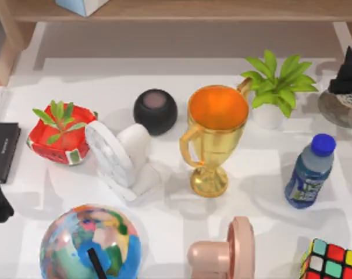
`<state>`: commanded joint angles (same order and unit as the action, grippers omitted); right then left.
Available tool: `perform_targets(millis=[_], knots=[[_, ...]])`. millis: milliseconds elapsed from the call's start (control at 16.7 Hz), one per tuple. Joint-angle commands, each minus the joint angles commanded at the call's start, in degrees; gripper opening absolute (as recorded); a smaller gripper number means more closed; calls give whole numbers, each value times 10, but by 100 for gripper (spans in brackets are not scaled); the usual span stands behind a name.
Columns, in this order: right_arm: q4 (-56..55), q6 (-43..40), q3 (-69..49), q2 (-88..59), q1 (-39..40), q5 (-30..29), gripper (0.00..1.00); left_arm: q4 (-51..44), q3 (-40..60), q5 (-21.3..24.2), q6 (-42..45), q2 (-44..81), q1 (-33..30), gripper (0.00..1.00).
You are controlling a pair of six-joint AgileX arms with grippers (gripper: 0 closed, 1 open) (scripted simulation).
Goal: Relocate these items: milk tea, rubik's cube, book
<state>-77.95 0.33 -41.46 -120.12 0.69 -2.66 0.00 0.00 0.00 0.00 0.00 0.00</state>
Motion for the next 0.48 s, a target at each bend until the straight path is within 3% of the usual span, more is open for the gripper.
perform_targets(millis=[240, 480], knots=[[0, 0, 0, 0, 0, 0, 98, 0, 0, 0, 0, 0, 0, 100], [0, 0, 0, 0, 0, 0, 100, 0, 0, 0, 0, 0, 0, 100]])
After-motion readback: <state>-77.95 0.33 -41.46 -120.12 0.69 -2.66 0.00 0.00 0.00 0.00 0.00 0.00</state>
